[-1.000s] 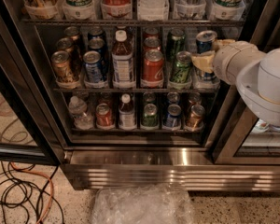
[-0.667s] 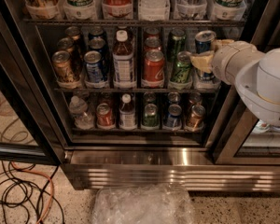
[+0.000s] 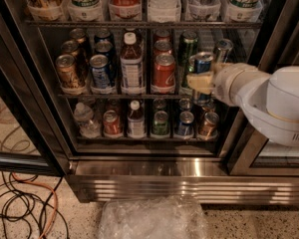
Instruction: Pick redbull can from middle shelf of fridge
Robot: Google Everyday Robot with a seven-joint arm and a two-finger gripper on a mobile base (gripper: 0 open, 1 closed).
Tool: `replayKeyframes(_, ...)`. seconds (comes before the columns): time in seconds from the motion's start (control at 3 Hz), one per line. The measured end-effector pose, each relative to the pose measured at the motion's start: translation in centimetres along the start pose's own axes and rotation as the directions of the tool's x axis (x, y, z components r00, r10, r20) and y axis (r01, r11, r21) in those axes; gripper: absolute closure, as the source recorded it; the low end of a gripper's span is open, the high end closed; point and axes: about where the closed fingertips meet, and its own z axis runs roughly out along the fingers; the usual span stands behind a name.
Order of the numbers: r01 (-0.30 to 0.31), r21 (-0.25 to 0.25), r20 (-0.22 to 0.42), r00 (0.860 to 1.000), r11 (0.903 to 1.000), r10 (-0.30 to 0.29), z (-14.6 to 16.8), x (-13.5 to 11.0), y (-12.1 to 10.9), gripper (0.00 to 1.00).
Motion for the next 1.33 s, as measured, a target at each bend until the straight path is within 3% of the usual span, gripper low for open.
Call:
replayKeyframes(0.33, -0.188, -0.186, -0.033, 0.982, 0.9645, 0.185, 1.2, 1.5, 4.9, 1.00)
replayKeyframes(0.67, -0.314, -0.365, -0.078, 0.948, 0.8765, 0.307, 2.4, 0.6, 9.5, 1.00)
replayKeyframes(1.0, -0.321, -0.441, -0.084, 0.944, 0.8381, 0.318, 1.5, -0.2, 11.4, 1.00)
replayKeyframes(1.33, -0.321, -0.441, -0.084, 0.944, 0.8381, 0.318, 1.5, -0.2, 11.4, 1.00)
